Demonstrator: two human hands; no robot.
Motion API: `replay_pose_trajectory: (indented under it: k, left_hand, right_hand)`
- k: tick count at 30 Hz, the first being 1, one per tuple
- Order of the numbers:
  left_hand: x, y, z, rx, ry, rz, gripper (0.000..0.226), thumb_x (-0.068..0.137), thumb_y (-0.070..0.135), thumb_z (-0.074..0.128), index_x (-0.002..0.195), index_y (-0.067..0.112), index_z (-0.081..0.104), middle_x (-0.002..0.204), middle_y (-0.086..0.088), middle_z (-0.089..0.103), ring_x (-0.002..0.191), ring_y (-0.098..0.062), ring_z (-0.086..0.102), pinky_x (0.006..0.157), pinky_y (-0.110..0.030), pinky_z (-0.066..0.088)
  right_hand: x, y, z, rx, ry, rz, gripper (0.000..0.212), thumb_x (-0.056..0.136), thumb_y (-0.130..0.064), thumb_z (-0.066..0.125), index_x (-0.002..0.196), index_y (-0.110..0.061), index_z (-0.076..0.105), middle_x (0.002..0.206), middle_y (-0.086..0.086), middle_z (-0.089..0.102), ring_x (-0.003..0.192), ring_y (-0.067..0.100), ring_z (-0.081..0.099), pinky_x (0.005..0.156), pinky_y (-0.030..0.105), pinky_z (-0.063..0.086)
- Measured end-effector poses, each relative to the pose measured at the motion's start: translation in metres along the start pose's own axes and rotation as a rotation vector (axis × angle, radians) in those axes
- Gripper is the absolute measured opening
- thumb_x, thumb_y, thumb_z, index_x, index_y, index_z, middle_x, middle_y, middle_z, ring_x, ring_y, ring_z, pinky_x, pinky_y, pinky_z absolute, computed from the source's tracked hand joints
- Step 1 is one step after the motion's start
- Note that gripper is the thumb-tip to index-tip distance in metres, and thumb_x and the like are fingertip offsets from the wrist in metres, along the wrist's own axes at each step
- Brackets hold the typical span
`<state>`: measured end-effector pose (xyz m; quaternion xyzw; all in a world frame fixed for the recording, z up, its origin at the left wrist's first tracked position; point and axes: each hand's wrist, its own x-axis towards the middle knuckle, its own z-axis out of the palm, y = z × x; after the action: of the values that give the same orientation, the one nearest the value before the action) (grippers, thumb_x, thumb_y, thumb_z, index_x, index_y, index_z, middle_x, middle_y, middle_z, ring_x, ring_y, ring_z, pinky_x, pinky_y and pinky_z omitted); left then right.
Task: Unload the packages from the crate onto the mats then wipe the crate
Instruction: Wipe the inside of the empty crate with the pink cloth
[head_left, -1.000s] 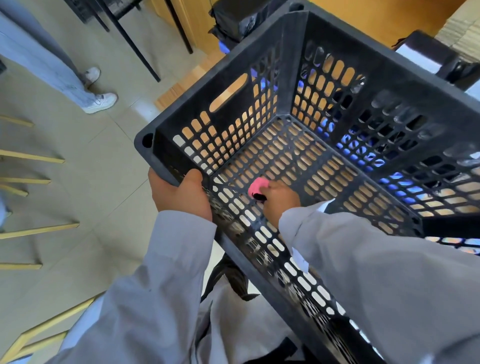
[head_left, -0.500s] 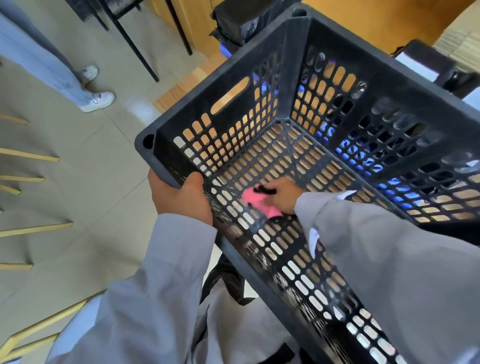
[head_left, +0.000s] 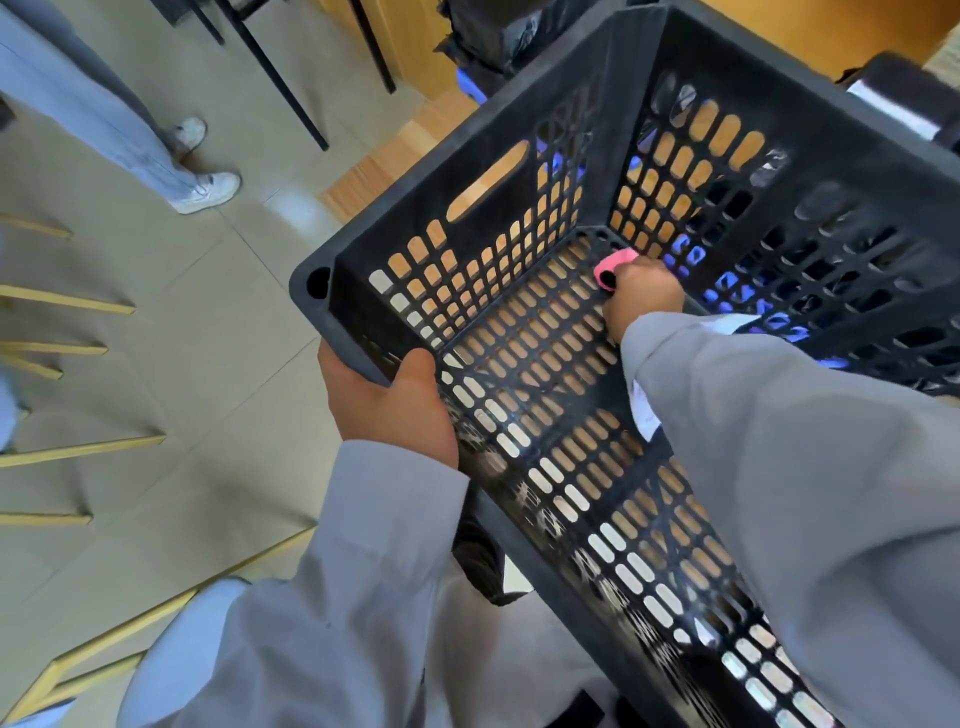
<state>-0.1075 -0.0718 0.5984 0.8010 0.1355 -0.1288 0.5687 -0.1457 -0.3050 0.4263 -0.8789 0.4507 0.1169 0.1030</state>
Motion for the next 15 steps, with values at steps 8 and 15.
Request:
replay_pose_trajectory:
  k: [8, 15]
  left_hand:
    - [0.000, -0.001, 0.000, -0.019, -0.001, 0.013, 0.036, 0.083, 0.005, 0.059, 0.116, 0.020, 0.056, 0.074, 0.006, 0.059, 0.049, -0.003, 0.055, 0.049, -0.023, 0.047]
    - [-0.005, 0.006, -0.001, -0.003, -0.010, -0.002, 0.039, 0.081, 0.008, 0.060, 0.117, 0.022, 0.055, 0.085, 0.001, 0.063, 0.069, -0.018, 0.066, 0.061, -0.036, 0.058]
  right_hand:
    - [-0.114, -0.061, 0.034, 0.319, -0.221, -0.240, 0.032, 0.093, -0.002, 0.053, 0.117, -0.019, 0.066, 0.114, 0.005, 0.062, 0.096, 0.021, 0.060, 0.088, 0.030, 0.050]
    - [-0.131, -0.072, 0.058, 0.605, -0.381, -0.303, 0.044, 0.088, 0.004, 0.055, 0.117, -0.024, 0.073, 0.117, 0.003, 0.069, 0.106, 0.027, 0.061, 0.091, 0.028, 0.046]
